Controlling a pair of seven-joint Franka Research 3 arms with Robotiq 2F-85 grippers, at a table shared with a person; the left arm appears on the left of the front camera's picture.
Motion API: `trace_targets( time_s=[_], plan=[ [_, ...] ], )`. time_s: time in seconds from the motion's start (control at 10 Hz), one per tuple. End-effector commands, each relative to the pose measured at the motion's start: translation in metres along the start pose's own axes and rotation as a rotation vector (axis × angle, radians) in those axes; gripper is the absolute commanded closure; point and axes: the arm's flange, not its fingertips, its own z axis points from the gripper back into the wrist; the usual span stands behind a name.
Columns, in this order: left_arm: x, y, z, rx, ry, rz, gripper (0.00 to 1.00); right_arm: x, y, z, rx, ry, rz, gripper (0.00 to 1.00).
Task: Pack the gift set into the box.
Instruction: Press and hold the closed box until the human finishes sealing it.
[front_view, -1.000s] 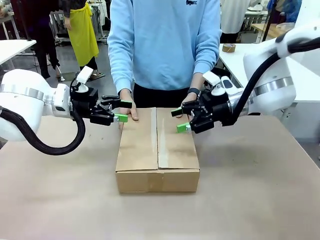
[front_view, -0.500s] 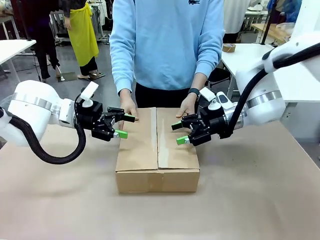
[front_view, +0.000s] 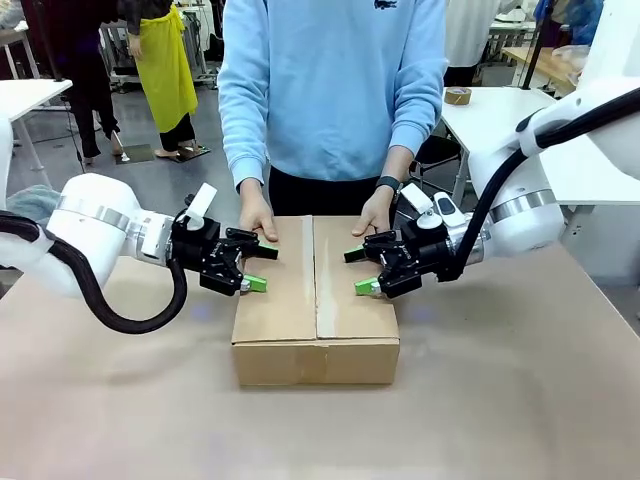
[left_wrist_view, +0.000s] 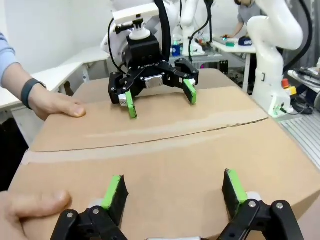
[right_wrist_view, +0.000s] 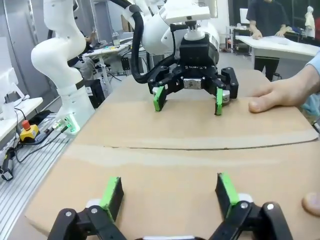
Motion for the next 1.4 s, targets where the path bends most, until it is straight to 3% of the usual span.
trace_targets(
  time_s=[0.0,0.3,0.4,0.5,1.3],
  plan=[
    [-0.004,0.003,-0.013,0.013,0.07,-0.047,0.0,-0.014,0.011,0.006,-0.07,0.02,0.063,0.0],
    [-0.002,0.0,-0.016,-0.01,0.138,-0.074,0.0,-0.019,0.007,0.002,-0.103,0.041,0.03,0.0],
    [-0.001,0.0,-0.016,-0.011,0.151,-0.051,0.0,-0.004,0.002,0.008,-0.033,-0.002,0.022,0.0],
    [0.012,0.006,-0.011,0.002,0.067,-0.046,0.0,-0.004,0.002,0.008,-0.033,-0.002,0.022,0.0],
    [0.012,0.006,-0.011,0.002,0.067,-0.046,0.0,-0.004,0.002,0.008,-0.033,-0.002,0.022,0.0]
  ],
)
